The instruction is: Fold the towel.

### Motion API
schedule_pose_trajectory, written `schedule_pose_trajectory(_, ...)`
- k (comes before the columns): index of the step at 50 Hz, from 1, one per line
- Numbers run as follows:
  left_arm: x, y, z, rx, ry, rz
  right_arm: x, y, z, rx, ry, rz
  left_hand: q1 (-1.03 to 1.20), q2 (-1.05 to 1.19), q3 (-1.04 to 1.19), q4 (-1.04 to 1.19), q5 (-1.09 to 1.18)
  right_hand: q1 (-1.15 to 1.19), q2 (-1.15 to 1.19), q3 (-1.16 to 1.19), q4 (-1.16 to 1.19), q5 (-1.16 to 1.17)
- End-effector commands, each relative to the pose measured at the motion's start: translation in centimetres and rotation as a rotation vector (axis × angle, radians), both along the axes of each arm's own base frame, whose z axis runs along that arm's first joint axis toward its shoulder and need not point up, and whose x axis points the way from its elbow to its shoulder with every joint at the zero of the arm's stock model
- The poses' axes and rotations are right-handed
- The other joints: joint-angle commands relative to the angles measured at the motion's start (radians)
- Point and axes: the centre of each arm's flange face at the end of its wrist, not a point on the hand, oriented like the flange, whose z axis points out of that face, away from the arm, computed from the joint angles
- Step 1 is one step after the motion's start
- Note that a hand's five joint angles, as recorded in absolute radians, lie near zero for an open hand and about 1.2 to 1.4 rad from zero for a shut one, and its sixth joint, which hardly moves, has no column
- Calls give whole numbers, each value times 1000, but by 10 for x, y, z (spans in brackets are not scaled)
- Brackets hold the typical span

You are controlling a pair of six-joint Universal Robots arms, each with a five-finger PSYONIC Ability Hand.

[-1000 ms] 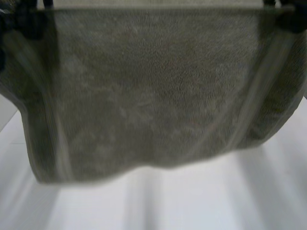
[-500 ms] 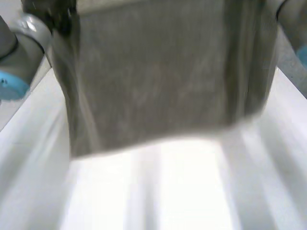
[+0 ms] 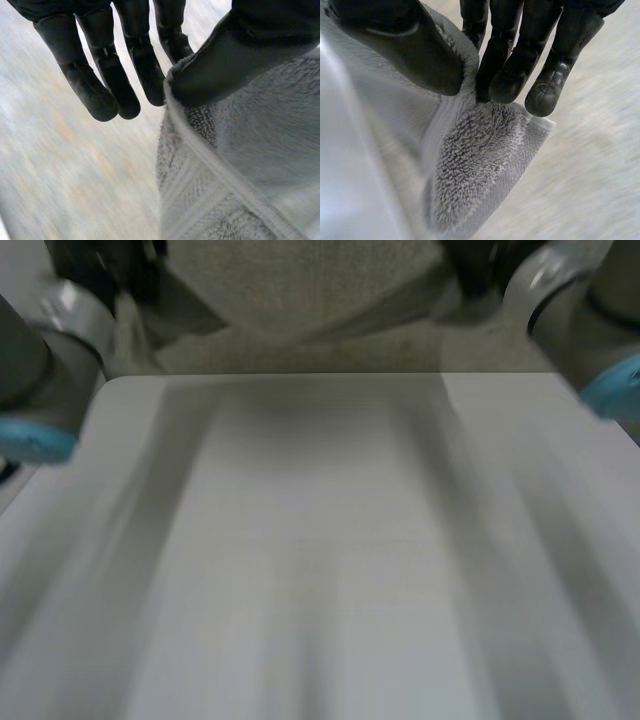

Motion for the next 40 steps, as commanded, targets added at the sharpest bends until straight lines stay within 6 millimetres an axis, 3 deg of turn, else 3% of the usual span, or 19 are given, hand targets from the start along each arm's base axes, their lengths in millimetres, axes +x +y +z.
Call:
schedule_pose_trajectory(1,0,0,-131,284,-101,-18,1,1,-108,274,197,9,-38,-111,-142,-112,-277,61,67,57,53,36)
schedule_pose_trajectory(2,0,0,-131,284,-101,-18,-1,4,-133,332,240,14,-38,-111,-142,-112,-277,61,67,57,53,36)
schedule_pose_trajectory(3,3,1,-154,333,-121,-14,-1,4,-133,332,241,14,-38,-111,-142,-112,-277,61,67,57,53,36)
schedule_pose_trajectory(4,7,3,-174,379,-144,-7,-2,8,-157,382,281,19,-38,-111,-142,-112,-277,61,67,57,53,36)
schedule_pose_trajectory(5,7,3,-175,380,-144,-7,-3,12,-179,426,319,21,-38,-111,-142,-112,-277,61,67,57,53,36)
schedule_pose_trajectory(6,9,7,-191,416,-173,-4,-3,12,-179,427,320,21,-38,-111,-142,-112,-277,61,67,57,53,36)
schedule_pose_trajectory(7,9,7,-191,417,-173,-4,-4,17,-196,459,348,25,-38,-111,-142,-112,-277,61,67,57,53,36)
schedule_pose_trajectory(8,10,12,-204,446,-207,-4,-6,22,-207,485,368,30,-38,-111,-142,-112,-277,61,67,57,53,36)
schedule_pose_trajectory(12,18,23,-220,467,-319,12,-10,28,-210,507,371,28,-38,-111,-142,-112,-277,61,67,57,53,36)
schedule_pose_trajectory(14,24,23,-217,456,-346,28,-13,29,-198,496,357,18,-38,-111,-142,-112,-277,61,67,57,53,36)
schedule_pose_trajectory(15,24,23,-217,456,-346,28,-16,32,-181,471,338,10,-38,-111,-142,-112,-277,61,67,57,53,36)
schedule_pose_trajectory(17,33,26,-191,397,-365,57,-20,37,-166,453,322,4,-38,-111,-142,-112,-277,61,67,57,53,36)
schedule_pose_trajectory(19,36,30,-178,373,-361,63,-29,47,-139,426,293,-12,-38,-111,-142,-112,-277,61,67,57,53,36)
schedule_pose_trajectory(20,37,34,-167,350,-355,66,-29,47,-139,426,293,-12,-38,-111,-142,-112,-277,61,67,57,53,36)
schedule_pose_trajectory(24,38,47,-149,316,-351,56,-48,64,-108,400,273,-44,-38,-111,-142,-112,-277,61,67,57,53,36)
schedule_pose_trajectory(28,41,78,-120,272,-351,7,-61,79,-100,418,288,-58,-38,-111,-142,-112,-277,61,67,57,53,36)
schedule_pose_trajectory(31,43,88,-114,270,-355,-13,-79,95,-89,446,308,-87,-38,-111,-142,-112,-277,61,67,57,53,36)
schedule_pose_trajectory(35,57,118,-104,301,-371,-49,-107,116,-79,477,414,-117,-38,-111,-142,-112,-277,61,67,57,53,36)
schedule_pose_trajectory(40,69,144,-95,326,-400,-86,-118,139,-64,474,478,-62,-38,-111,-142,-112,-277,61,67,57,53,36)
